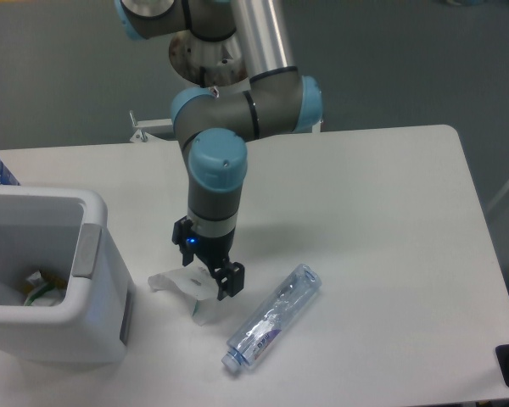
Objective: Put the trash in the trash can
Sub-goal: 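Move the gripper over the crumpled white paper piece and lower it, then close the gripper on the crumpled white paper and lift it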
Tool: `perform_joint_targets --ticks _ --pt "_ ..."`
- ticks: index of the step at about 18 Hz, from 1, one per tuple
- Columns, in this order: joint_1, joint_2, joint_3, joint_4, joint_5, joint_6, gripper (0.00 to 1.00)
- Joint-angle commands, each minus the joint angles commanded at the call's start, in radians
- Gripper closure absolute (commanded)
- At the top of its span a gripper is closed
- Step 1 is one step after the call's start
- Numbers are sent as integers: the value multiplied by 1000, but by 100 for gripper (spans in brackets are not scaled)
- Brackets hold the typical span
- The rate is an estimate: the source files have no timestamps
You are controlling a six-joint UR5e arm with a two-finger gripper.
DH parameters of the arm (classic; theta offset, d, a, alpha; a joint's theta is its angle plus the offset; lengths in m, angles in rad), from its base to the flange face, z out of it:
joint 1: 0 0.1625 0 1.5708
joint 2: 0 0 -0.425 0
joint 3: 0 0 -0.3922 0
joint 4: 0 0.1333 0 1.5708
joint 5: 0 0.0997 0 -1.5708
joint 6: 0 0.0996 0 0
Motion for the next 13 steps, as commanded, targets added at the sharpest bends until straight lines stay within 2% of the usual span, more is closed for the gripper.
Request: perform_joint_targets --ticks 2,7,10,13 --pt "-15 -23 3 -2 2 -6 0" --pt "-23 -35 3 -12 0 -8 0" --pt "-35 -43 -6 -20 5 -8 21" --pt "-40 -43 -5 -37 8 -8 56"
